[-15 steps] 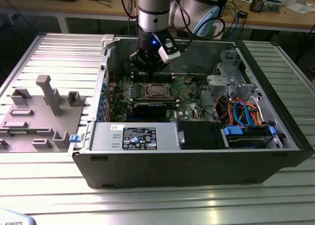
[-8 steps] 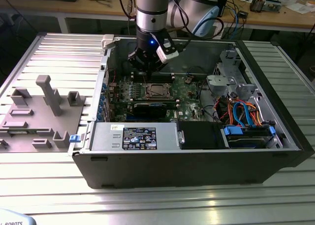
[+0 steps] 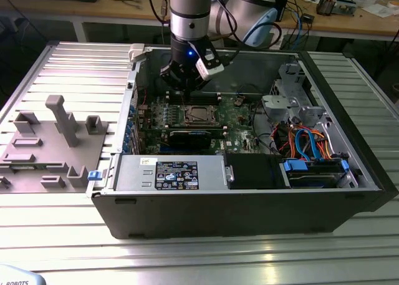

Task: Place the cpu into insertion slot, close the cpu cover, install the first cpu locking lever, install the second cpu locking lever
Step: 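Install the first cpu locking lever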

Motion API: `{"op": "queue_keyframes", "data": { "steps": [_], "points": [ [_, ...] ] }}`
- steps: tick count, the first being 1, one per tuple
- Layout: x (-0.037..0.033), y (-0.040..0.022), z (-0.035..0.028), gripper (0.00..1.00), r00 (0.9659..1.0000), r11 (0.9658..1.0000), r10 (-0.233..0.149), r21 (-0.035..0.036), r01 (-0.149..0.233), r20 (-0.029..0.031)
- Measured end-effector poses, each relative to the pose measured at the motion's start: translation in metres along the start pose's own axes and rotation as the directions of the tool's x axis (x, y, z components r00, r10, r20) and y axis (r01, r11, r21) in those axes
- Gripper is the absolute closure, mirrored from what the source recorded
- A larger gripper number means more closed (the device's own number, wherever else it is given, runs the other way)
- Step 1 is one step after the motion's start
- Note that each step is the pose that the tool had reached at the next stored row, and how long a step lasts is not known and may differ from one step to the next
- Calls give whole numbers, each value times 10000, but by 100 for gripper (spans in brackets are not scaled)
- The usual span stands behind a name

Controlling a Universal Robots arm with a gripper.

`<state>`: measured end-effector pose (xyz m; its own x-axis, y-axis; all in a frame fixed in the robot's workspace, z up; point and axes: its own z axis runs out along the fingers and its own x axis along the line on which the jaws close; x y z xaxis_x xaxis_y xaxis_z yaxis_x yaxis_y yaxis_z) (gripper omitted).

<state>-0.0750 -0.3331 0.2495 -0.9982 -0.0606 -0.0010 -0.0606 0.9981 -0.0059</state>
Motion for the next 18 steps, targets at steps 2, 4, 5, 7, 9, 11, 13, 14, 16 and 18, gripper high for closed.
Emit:
{"op": "queue_keyframes", "data": {
  "steps": [2, 4, 5, 7, 9, 11, 13, 14, 16, 18],
  "points": [
    [40, 3, 0, 89, 10000, 10000, 0, 0, 0, 0],
    [47, 4, 0, 89, 10000, 10000, 0, 0, 0, 1],
    [51, 4, 0, 89, 10000, 10000, 0, -1, 0, 1],
    [58, 5, 0, 89, 10000, 10000, 0, 0, 0, 0],
    [67, 5, 0, 89, 10000, 10000, -1, 0, 1, 0],
    [78, 6, 0, 89, 10000, 10000, -1, 0, 1, 1],
    [89, 7, 0, 89, 10000, 10000, 1, 0, -1, 1],
    [96, 8, 0, 89, 10000, 10000, -1, 0, 1, 1],
    [104, 9, 0, 89, 10000, 10000, -1, -1, 1, 1],
    [115, 10, 0, 89, 10000, 10000, 0, 0, 0, 0]
  ]
}}
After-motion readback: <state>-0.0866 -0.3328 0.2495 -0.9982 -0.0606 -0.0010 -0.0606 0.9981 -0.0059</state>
